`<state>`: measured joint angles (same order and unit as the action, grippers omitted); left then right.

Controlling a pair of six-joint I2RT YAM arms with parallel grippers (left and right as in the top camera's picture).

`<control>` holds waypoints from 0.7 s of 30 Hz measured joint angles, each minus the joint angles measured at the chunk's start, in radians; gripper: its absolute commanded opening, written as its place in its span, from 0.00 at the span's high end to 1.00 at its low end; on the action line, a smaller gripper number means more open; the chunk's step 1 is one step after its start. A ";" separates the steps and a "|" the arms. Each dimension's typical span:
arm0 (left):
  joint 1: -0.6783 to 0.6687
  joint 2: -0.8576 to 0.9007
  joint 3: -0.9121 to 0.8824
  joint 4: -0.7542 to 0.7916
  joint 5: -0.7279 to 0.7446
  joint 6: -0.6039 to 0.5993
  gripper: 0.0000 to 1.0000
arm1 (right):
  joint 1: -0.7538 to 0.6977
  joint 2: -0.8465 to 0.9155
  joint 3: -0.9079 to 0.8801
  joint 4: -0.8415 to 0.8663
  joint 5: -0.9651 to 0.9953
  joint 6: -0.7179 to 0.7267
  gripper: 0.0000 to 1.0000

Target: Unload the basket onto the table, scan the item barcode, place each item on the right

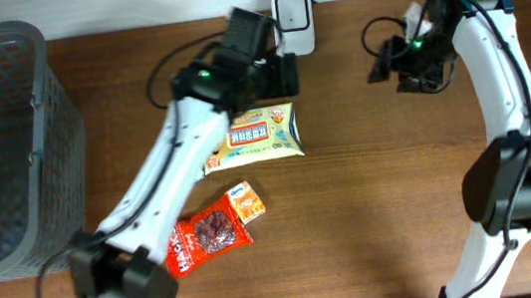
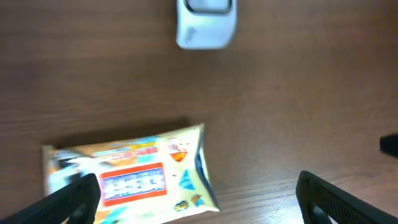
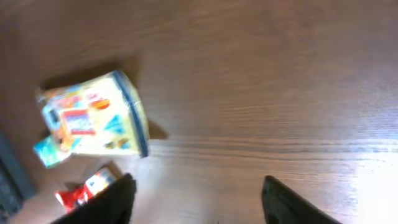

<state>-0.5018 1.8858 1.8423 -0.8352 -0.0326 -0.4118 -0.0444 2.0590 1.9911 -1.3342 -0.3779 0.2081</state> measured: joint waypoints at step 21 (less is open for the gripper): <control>0.354 -0.108 0.013 -0.285 -0.031 0.000 0.01 | 0.644 0.203 0.003 0.374 0.469 0.020 0.17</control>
<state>-0.1482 1.7775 1.8553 -1.1198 -0.0639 -0.4118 0.5995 2.2616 1.9942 -0.9604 0.0910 0.2283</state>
